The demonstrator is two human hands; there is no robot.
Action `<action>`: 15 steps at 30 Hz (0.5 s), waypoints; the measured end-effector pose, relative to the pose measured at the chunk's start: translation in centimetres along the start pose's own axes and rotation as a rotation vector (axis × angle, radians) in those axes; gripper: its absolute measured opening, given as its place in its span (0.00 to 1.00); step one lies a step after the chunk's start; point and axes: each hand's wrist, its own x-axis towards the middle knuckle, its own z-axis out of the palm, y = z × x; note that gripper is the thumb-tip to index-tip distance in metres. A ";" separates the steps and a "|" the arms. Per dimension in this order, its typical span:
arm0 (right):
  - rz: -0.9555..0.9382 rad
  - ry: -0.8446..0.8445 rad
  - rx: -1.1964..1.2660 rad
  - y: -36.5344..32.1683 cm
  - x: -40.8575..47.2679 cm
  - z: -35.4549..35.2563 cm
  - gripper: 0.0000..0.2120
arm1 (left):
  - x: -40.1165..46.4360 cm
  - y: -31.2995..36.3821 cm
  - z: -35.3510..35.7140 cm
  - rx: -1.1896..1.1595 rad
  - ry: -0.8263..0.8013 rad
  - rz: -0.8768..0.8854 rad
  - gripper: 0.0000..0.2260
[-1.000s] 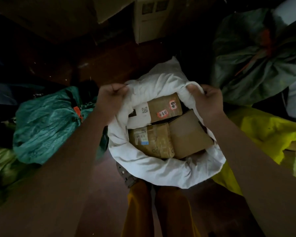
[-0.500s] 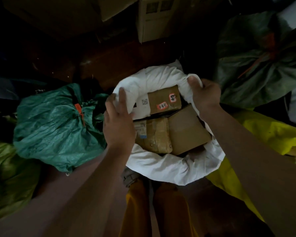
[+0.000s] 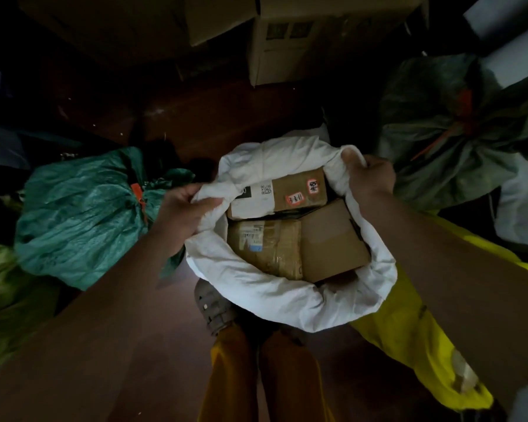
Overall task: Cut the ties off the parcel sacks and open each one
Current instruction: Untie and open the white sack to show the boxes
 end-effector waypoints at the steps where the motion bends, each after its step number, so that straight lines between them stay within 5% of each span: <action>1: -0.010 -0.011 -0.020 -0.3 0.0 0.2 0.16 | -0.3 0.2 0.3 0.070 0.059 0.047 0.11; 5: -0.242 0.039 -0.240 -1.6 -0.5 0.9 0.17 | -2.7 0.1 1.4 0.395 0.506 0.186 0.20; 8: -0.537 0.002 -0.240 -2.9 -1.9 1.2 0.19 | -5.2 -0.9 3.2 0.569 0.726 0.125 0.29; 12: -0.795 -0.112 -0.552 -2.8 -3.5 2.1 0.23 | -6.9 -2.9 5.0 0.486 0.511 -0.036 0.37; 15: -0.722 -0.068 -0.620 -3.1 -1.6 2.6 0.15 | -7.8 -5.4 3.4 0.419 0.342 0.070 0.38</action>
